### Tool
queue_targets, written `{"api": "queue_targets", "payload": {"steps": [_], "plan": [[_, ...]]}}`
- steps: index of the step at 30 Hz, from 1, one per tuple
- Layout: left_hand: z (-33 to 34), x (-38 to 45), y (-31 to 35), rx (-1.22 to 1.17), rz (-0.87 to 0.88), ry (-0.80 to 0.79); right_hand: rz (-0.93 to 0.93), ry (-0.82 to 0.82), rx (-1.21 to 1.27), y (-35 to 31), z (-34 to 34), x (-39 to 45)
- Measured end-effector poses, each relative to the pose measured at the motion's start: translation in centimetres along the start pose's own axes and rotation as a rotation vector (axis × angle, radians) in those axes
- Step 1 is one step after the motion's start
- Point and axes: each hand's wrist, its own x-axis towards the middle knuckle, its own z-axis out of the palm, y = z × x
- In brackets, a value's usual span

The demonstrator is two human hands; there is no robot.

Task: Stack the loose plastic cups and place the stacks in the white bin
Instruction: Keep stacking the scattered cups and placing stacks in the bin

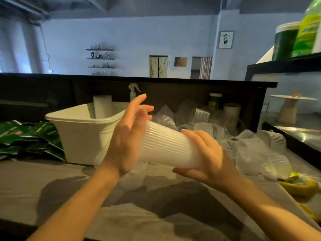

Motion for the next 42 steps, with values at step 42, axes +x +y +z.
{"api": "queue_targets", "payload": {"steps": [42], "plan": [[-14.0, 16.4, -11.3, 0.489, -0.633, -0.038, 0.451, -0.533, 0.612, -2.9, 17.4, 27.5]]}}
